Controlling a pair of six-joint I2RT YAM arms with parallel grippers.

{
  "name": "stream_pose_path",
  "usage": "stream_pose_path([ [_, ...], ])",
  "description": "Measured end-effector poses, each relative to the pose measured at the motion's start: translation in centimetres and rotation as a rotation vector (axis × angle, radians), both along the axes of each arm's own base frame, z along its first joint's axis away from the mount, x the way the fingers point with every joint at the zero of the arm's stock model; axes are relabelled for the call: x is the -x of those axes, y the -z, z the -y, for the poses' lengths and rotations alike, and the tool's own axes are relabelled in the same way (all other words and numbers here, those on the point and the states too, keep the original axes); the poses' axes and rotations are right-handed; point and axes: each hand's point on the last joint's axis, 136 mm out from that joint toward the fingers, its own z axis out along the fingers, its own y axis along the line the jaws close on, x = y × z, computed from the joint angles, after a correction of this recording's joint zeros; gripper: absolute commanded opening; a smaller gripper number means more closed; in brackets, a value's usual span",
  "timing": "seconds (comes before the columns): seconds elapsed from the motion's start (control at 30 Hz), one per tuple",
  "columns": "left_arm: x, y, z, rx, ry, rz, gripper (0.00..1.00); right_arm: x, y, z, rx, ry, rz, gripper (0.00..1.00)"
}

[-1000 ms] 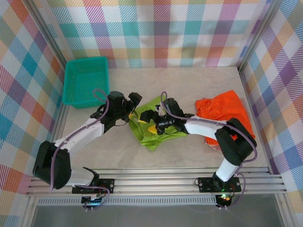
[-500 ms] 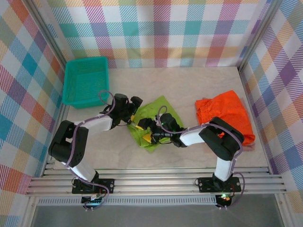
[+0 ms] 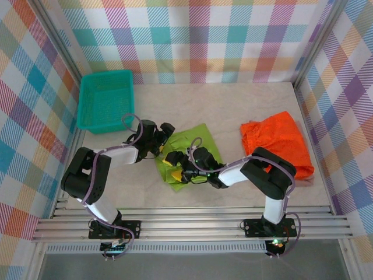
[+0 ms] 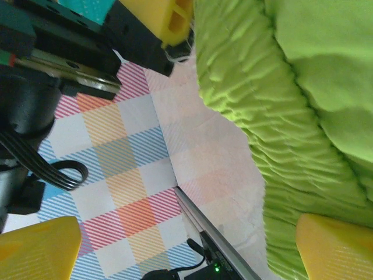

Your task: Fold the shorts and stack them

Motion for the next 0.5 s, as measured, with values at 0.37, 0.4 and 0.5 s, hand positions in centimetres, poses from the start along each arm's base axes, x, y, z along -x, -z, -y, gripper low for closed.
stream_pose_path([
  [0.37, 2.8, -11.2, -1.6, 0.034, -0.002, 0.154, 1.0, 0.8, -10.1, 4.6, 0.093, -0.011, 0.295, 0.99],
  [0.4, 3.1, -12.3, -1.4, 0.055, 0.0, 0.172, 1.0, 0.2, -11.1, 5.6, 0.097, 0.01, 0.326, 1.0],
  [0.5, 4.2, -13.1, -0.3, 0.104, 0.019, 0.181, 1.0, -2.2, -11.8, 9.2, 0.156, 0.078, 0.374, 1.0],
])
